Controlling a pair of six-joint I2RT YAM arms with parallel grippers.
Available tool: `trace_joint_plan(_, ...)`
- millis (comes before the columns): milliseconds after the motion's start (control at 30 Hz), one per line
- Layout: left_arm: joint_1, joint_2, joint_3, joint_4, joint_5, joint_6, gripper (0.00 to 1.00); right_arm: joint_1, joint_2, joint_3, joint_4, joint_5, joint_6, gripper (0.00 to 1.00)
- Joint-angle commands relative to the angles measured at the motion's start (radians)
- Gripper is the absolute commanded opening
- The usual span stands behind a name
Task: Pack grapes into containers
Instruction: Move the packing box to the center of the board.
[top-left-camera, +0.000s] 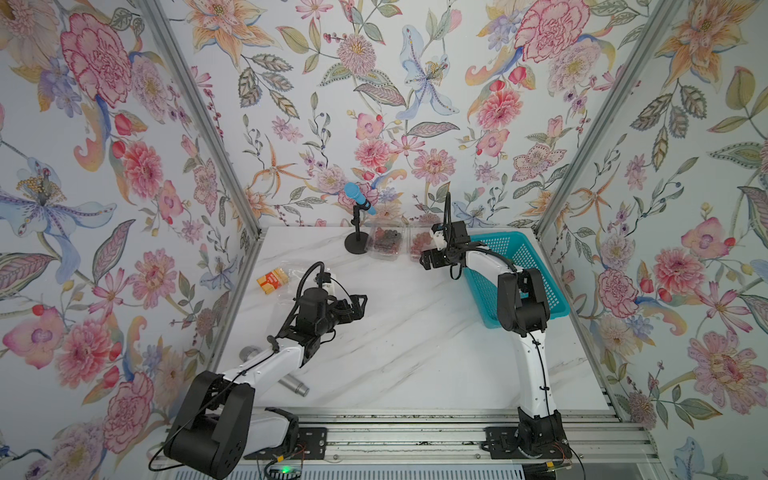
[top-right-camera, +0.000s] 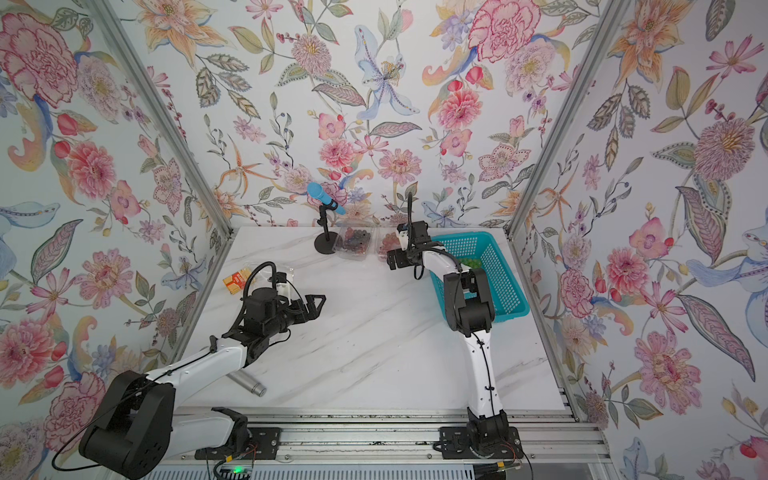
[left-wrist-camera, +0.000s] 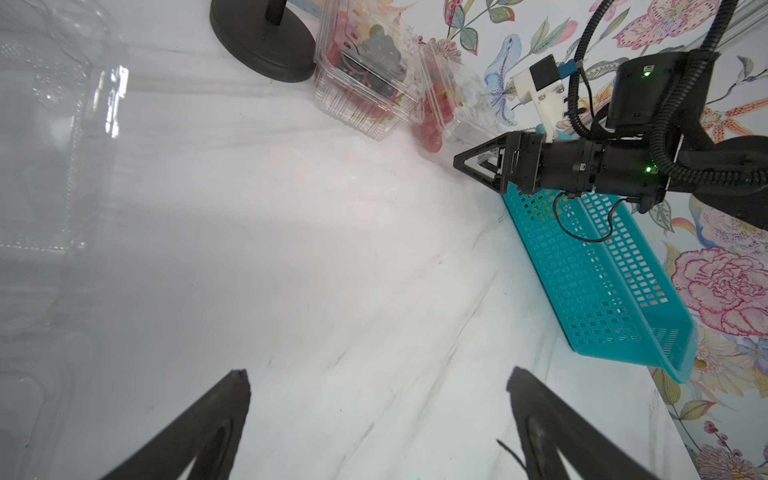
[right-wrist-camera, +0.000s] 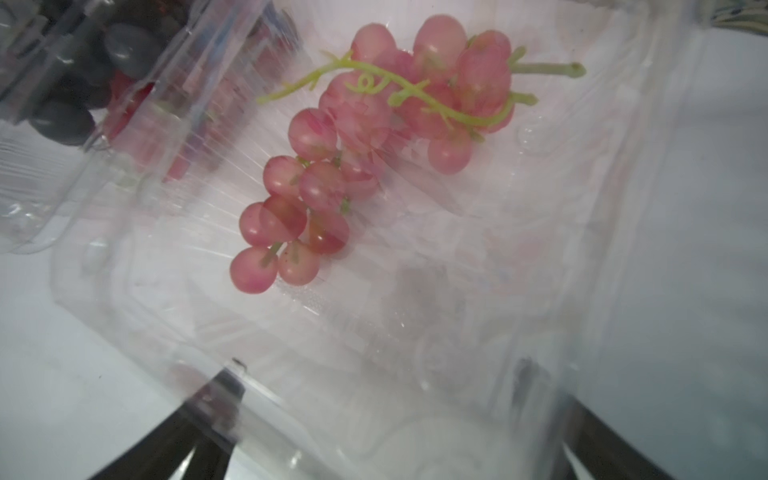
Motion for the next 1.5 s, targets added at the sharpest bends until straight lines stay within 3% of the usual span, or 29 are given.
trace_joint_plan(0, 0.011, -0.040, 0.024, -0.064, -0.033, 0.037, 1.00, 0.011, -0.013, 0.014, -0.016, -0.058, 0.009, 1.00)
trace_joint_plan(367, 0.011, -0.120, 0.003, -0.129, -0.057, 0.031, 1.00, 0.073, 0.015, 0.027, -0.012, -0.051, 0.029, 1.00)
trace_joint_plan(667, 0.012, -0.170, 0.002, -0.196, -0.078, 0.054, 1.00, 0.057, -0.020, -0.009, -0.009, -0.054, 0.052, 1.00)
trace_joint_plan(1100, 0.034, -0.175, 0.049, -0.281, -0.136, 0.082, 1.00, 0.050, -0.164, -0.234, 0.092, -0.064, 0.068, 1.00)
trace_joint_plan(1300, 0.127, -0.203, 0.047, -0.350, -0.225, 0.075, 1.00, 0.099, -0.313, -0.426, 0.219, -0.068, 0.122, 1.00)
trace_joint_plan(1467, 0.202, -0.151, 0.050, -0.293, -0.242, 0.045, 1.00, 0.208, -0.448, -0.548, 0.258, -0.025, 0.115, 1.00)
